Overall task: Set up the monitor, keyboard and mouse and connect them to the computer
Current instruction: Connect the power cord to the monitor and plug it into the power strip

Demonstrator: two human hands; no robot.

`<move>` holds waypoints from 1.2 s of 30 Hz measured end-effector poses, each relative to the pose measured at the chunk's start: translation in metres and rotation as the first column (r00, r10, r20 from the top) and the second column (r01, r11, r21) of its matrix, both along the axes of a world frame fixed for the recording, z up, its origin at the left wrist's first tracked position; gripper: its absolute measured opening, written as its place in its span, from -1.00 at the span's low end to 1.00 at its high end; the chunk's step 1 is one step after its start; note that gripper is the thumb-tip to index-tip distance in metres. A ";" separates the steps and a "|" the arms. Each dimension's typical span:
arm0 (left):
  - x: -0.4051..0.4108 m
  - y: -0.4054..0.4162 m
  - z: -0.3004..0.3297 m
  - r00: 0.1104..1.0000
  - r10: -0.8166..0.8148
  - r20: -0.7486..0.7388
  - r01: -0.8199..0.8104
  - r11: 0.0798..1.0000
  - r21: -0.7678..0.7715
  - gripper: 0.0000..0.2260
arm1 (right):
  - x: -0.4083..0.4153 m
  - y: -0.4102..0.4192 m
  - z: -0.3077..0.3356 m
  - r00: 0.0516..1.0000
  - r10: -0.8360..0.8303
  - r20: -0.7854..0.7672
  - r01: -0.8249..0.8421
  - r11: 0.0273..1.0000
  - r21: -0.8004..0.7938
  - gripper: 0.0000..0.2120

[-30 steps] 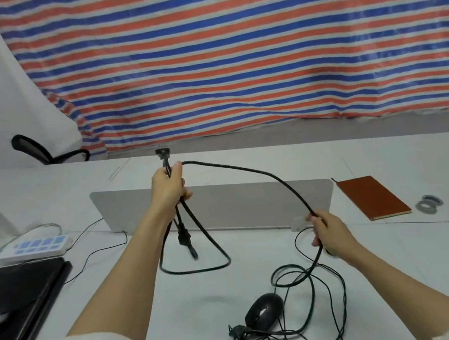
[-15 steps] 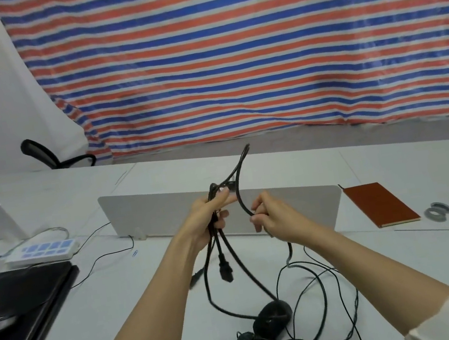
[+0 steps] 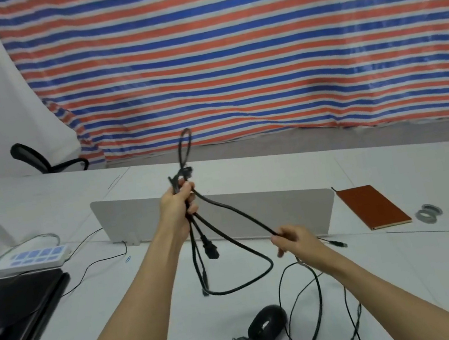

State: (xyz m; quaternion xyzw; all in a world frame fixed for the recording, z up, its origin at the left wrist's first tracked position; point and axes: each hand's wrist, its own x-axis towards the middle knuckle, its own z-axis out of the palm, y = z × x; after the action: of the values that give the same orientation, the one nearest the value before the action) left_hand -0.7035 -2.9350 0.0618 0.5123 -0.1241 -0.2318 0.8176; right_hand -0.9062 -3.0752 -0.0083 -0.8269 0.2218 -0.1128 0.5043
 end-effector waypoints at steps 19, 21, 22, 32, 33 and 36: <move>-0.030 0.005 -0.035 0.836 -0.455 0.307 0.183 0.759 0.625 -0.89 | 0.040 0.011 0.051 0.984 -0.083 0.157 0.095 0.993 -0.070 -0.90; -0.038 0.001 -0.039 0.810 -0.480 0.336 0.183 0.752 0.633 -0.82 | 0.038 0.015 0.050 0.985 -0.047 0.167 0.064 0.993 -0.097 -0.88; -0.042 -0.001 -0.040 0.796 -0.492 0.354 0.179 0.750 0.637 -0.81 | 0.037 0.014 0.049 0.984 -0.049 0.172 0.070 0.990 -0.120 -0.88; -0.045 -0.023 -0.042 0.868 -0.254 0.427 -0.056 0.805 0.591 -0.80 | 0.009 -0.008 0.026 0.977 -0.153 0.146 0.155 0.988 0.002 -0.85; -0.039 -0.025 -0.041 0.893 -0.149 0.425 -0.120 0.831 0.543 -0.81 | 0.003 -0.012 0.020 0.984 -0.145 0.103 0.143 0.989 0.026 -0.87; -0.018 -0.023 -0.038 0.948 0.090 0.306 -0.214 0.891 0.401 -0.85 | -0.013 -0.021 0.004 0.996 -0.089 -0.032 0.092 0.989 0.117 -0.88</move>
State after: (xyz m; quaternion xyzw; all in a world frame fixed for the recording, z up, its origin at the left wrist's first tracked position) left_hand -0.7216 -2.9580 0.0235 0.7152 -0.1431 -0.1136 0.6746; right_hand -0.9196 -3.0964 -0.0045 -0.7860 0.2721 -0.1111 0.5439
